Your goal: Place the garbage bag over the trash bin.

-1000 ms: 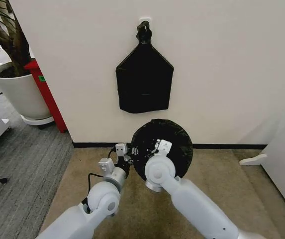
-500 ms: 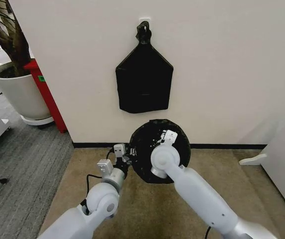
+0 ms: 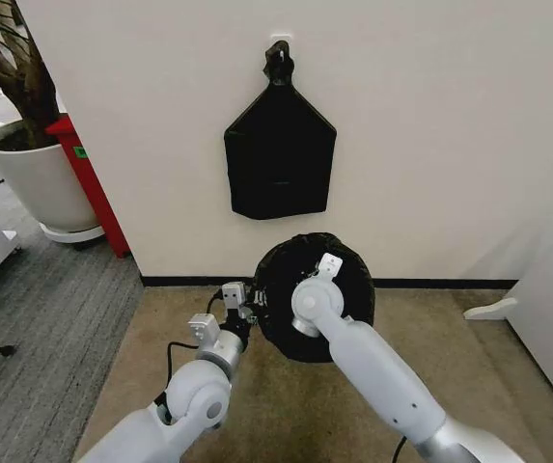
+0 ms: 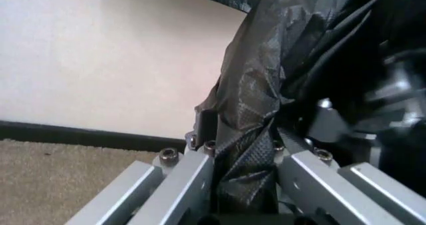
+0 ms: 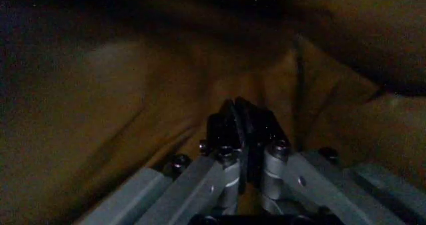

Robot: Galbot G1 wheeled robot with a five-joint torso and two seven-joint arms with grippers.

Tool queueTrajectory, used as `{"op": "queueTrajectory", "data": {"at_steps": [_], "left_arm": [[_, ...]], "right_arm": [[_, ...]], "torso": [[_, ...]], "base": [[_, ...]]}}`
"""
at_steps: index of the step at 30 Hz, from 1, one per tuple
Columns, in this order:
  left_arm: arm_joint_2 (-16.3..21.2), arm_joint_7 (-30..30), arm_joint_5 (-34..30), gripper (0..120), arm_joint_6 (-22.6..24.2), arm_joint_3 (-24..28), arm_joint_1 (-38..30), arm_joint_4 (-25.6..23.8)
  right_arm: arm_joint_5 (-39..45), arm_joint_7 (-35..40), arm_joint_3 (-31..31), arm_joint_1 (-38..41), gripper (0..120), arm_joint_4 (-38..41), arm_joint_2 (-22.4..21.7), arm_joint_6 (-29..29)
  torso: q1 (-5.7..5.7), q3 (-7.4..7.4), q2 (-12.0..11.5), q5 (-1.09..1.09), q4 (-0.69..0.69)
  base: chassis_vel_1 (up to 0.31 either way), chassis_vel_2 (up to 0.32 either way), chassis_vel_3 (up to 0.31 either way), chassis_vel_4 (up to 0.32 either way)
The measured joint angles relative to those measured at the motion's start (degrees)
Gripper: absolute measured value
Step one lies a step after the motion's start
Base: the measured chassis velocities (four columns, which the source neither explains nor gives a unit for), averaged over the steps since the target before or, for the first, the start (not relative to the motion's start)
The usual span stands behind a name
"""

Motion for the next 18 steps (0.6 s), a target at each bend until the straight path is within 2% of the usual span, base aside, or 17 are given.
{"op": "queueTrajectory", "data": {"at_steps": [6,18], "left_arm": [[0.10,0.31,0.88,2,-0.01,-0.68,1.62,-0.33],[1.00,2.19,2.56,1,-0.89,-2.23,5.18,-2.26]], "right_arm": [[-0.73,-0.67,0.27,0.89,0,-1.02,0.52,0.04],[-2.54,-5.22,3.98,2.33,0,-11.71,4.58,-0.48]], "torso": [[0.00,0.00,0.00,0.00,0.00],[0.00,0.01,0.00,0.00,0.00]], "base": [[0.000,0.000,0.000,0.000],[0.000,0.000,0.000,0.000]]}}
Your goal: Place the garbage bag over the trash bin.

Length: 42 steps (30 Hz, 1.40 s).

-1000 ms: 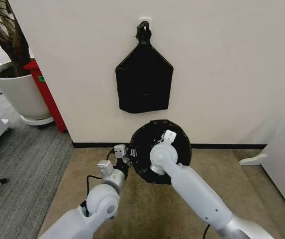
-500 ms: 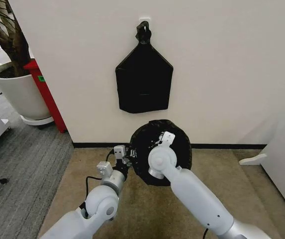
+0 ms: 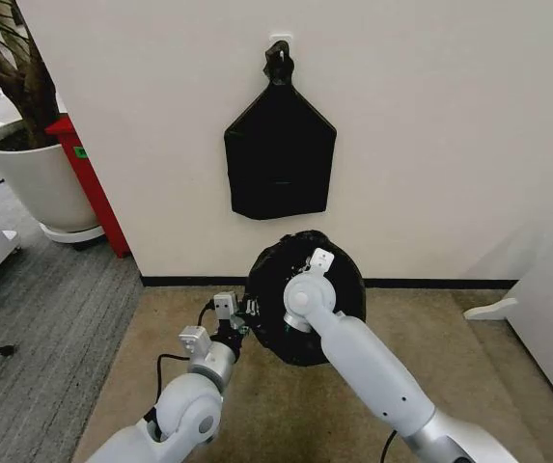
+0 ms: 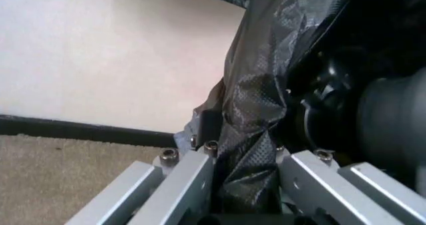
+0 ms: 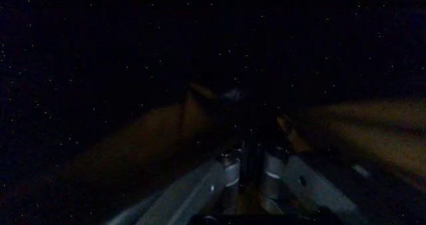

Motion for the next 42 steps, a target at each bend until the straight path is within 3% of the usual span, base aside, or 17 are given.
{"op": "queueTrajectory", "data": {"at_steps": [6,15,27,31,42], "left_arm": [[-0.38,-0.29,-0.52,1,-0.01,-0.13,-0.50,-0.04],[-1.46,-2.44,-3.10,1,-0.01,-0.43,-3.30,1.38],[-1.14,-1.51,-2.68,1,-0.13,-0.81,-1.79,0.22],[-1.08,-1.50,-2.65,1,-0.13,-0.81,-2.49,0.23],[-1.53,0.43,0.60,1,-0.93,-0.60,-4.05,3.02]], "right_arm": [[0.18,-0.72,0.23,-0.48,0,0.76,-0.13,0.08],[4.79,3.11,-1.53,-2.35,0,9.70,-3.57,0.38],[-0.40,0.43,1.40,-2.62,0,1.19,-3.29,-0.61],[-0.52,0.61,1.07,-2.81,0,1.87,-3.41,-0.78],[14.96,5.42,-1.56,-3.07,0,18.29,-10.15,-1.15]], "torso": [[0.00,0.00,0.00,0.01,0.01],[0.00,0.00,0.00,0.01,0.00],[0.00,0.00,0.00,0.01,0.00],[0.00,0.00,0.00,0.01,0.01],[0.00,0.00,0.00,0.00,-0.01]], "base": [[0.000,0.000,0.000,0.000],[0.000,0.000,0.000,0.000],[0.000,0.000,0.000,0.000],[0.000,0.000,0.000,0.000],[0.000,0.000,0.000,0.000]]}}
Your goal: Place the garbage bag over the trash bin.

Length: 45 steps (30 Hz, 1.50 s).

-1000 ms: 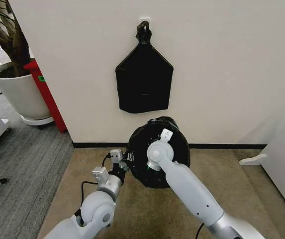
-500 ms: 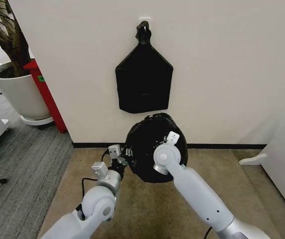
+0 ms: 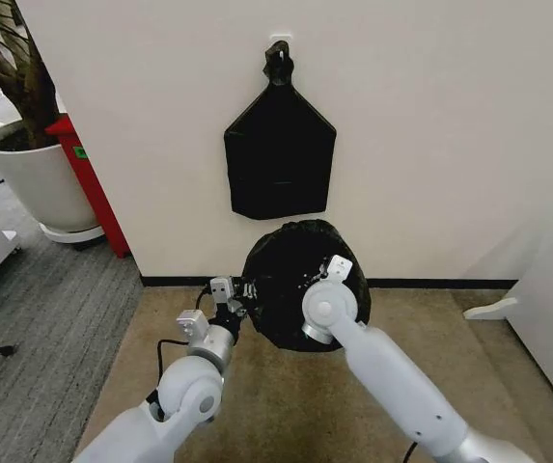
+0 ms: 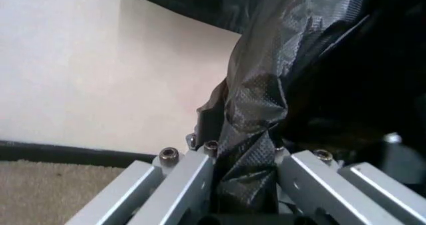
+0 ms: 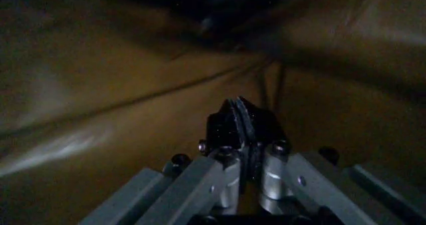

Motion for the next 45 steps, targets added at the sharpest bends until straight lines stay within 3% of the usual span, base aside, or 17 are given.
{"op": "queueTrajectory", "data": {"at_steps": [4,8,17,24,30,38,45], "left_arm": [[-0.07,0.75,1.52,1,-0.35,0.12,0.05,0.46],[0.20,0.83,1.65,1,-0.39,0.14,0.27,-0.05],[0.63,0.65,0.76,1,-0.12,-0.14,1.22,-1.78],[0.52,0.59,0.56,1,-0.07,-0.53,1.18,-1.24],[0.04,0.74,0.78,1,-0.13,-0.39,1.18,-0.07],[0.54,0.67,0.35,1,-0.14,-0.62,0.83,0.25],[0.83,0.54,-0.30,1,-0.14,-0.70,0.16,0.14]], "right_arm": [[3.38,1.17,-0.81,-0.37,0,0.94,-0.43,-0.42],[3.23,0.44,-1.06,-1.81,0,-3.22,1.10,-2.37],[-7.90,-3.90,-1.34,-1.51,0,-12.14,4.56,-2.90],[-4.15,-1.74,-1.29,-1.54,0,-4.07,0.78,-1.53],[9.57,1.37,1.52,-0.90,0,6.81,-1.19,-0.38],[15.03,-0.89,1.61,-3.09,0,11.56,-1.13,-1.28],[13.00,-2.84,0.24,-3.83,0,9.30,0.21,-3.18]], "torso": [[0.00,0.00,0.00,0.01,0.01],[0.00,0.00,0.00,0.01,0.00],[0.00,0.00,0.00,0.01,0.02],[0.00,0.00,0.00,0.01,0.00],[0.00,0.00,0.00,0.01,0.01],[0.00,0.00,0.00,0.01,0.01],[0.00,0.00,0.00,0.00,0.01]], "base": [[0.000,0.000,0.000,0.000],[0.000,0.000,0.000,0.000],[0.000,0.000,0.000,0.000],[0.000,0.000,0.000,0.000],[0.000,0.000,0.000,0.000],[0.000,0.000,0.000,0.000],[0.000,0.000,0.000,0.000]]}}
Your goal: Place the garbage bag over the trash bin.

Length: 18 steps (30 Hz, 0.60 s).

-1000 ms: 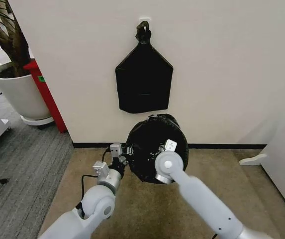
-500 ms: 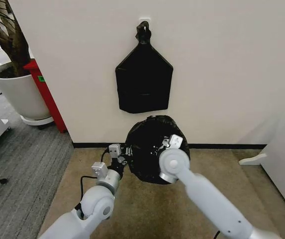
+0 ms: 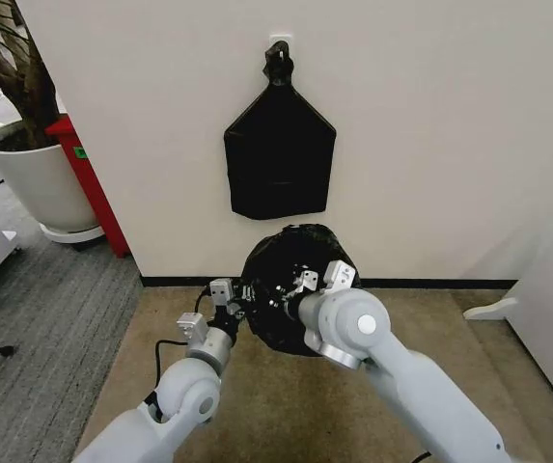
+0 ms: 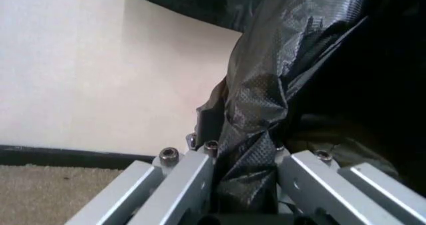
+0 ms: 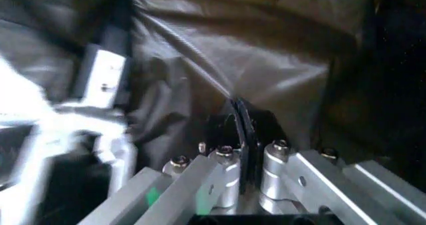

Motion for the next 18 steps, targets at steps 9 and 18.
{"op": "queueTrajectory", "data": {"at_steps": [9,18], "left_arm": [[0.24,-0.15,-0.77,1,0.24,0.30,-0.38,-1.46],[0.24,-0.16,-1.13,1,0.31,0.41,-1.30,-1.94]], "right_arm": [[-6.61,-1.25,0.48,2.57,0,-10.74,4.06,-1.54],[-13.14,-0.98,-0.28,5.17,0,-18.12,4.89,-1.54]], "torso": [[0.00,0.00,0.00,-0.01,0.00],[0.01,0.01,0.00,0.01,0.00]], "base": [[0.000,0.000,0.000,0.000],[0.000,0.000,0.000,0.000]]}}
